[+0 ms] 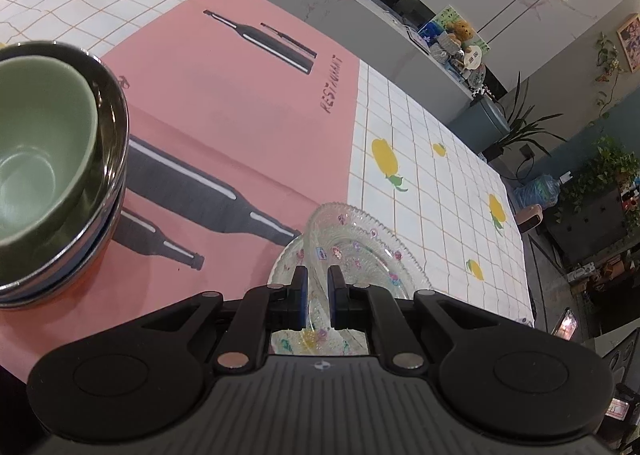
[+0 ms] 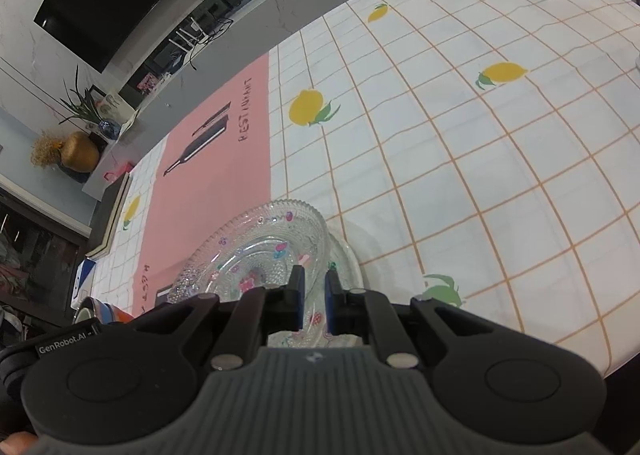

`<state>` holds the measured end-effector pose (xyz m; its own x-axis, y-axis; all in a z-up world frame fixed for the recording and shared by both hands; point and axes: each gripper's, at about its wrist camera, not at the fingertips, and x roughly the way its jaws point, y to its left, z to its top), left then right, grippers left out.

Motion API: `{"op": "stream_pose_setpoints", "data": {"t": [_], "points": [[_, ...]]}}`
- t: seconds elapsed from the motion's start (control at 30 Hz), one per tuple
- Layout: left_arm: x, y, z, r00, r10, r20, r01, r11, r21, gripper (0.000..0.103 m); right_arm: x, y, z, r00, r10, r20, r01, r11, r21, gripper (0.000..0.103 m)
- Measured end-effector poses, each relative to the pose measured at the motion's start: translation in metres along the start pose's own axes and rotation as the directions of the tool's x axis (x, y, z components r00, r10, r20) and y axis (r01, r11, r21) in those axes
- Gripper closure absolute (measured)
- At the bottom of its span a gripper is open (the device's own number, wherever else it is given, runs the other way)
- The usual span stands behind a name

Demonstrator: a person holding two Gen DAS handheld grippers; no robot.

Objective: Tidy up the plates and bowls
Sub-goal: 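Lower the glass plate onto the stacked plates with both grippers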

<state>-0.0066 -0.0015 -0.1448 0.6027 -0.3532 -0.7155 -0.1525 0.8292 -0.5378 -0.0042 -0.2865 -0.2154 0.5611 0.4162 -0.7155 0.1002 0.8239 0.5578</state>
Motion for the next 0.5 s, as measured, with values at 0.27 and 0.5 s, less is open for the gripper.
{"op": "stream_pose_setpoints", "data": {"t": [0.27, 0.5], "points": [[-0.0003, -0.0002, -0.0060, 1.000, 0.005, -0.019, -0.005, 1.000, 0.009, 0.093, -0.0046, 0.0005, -0.0031, 1.000, -0.022, -0.004, 0.022, 0.999, -0.024, 0.095], [-0.0014, 0.0014, -0.0091, 0.999, 0.031, -0.031, -0.030, 0.999, 0.017, 0.093, -0.0023, 0.0044, -0.0088, 0.999, -0.040, -0.017, 0.039, 0.998, -0.056, 0.095]]}}
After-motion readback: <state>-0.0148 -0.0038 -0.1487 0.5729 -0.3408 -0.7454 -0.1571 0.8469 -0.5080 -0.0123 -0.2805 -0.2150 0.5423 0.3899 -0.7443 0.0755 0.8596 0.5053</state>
